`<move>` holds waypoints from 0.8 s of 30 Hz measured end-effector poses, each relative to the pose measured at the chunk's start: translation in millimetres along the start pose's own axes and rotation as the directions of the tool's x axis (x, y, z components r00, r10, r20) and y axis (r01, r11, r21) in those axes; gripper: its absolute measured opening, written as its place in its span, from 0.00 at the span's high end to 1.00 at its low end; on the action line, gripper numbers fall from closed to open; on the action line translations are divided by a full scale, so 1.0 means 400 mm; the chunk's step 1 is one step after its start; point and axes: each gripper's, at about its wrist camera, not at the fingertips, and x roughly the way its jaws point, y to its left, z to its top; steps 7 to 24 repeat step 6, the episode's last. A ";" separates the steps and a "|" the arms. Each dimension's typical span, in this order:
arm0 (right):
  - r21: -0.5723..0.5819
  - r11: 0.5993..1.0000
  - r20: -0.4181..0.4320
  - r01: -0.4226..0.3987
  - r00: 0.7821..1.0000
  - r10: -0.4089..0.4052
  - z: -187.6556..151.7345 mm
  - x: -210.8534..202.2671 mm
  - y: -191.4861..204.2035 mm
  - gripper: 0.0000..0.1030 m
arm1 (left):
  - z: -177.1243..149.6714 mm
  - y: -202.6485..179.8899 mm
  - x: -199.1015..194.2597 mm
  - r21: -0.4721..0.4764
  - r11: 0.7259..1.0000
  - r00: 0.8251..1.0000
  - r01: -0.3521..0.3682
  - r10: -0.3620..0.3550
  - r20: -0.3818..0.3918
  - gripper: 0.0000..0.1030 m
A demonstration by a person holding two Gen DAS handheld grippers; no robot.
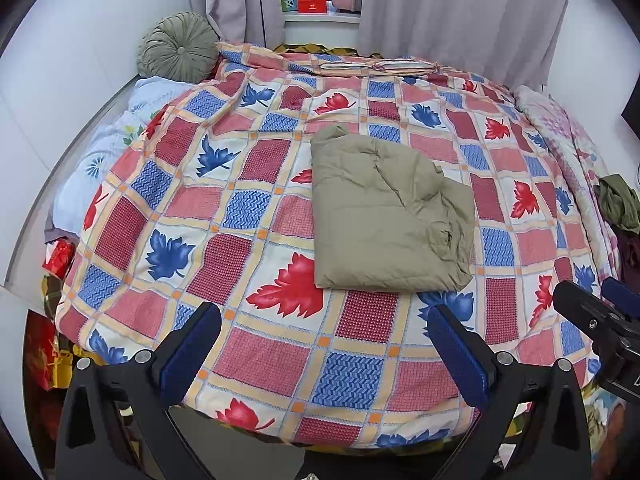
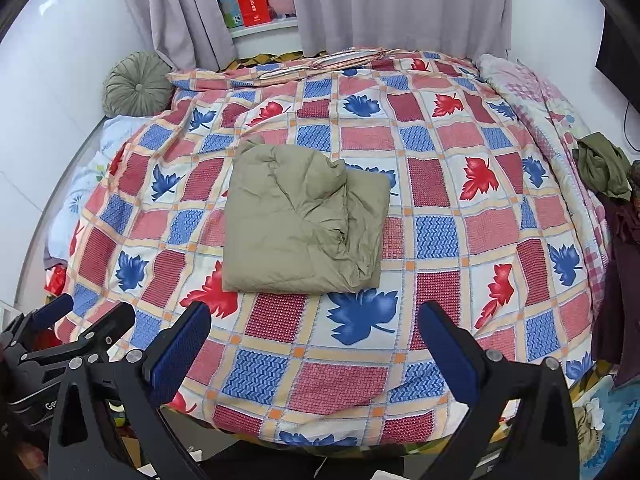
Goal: Fold large clothes
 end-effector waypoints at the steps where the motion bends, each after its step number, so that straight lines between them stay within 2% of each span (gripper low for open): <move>1: 0.000 1.000 0.000 0.000 1.000 0.000 0.000 0.000 0.000 0.00 | 0.000 0.000 -0.001 0.002 1.000 1.000 0.000 0.000 0.004 0.00; 24: 0.000 1.000 0.000 0.002 1.000 -0.002 -0.002 -0.001 0.002 0.00 | -0.015 -0.023 -0.010 0.006 1.000 1.000 0.002 -0.002 0.018 0.00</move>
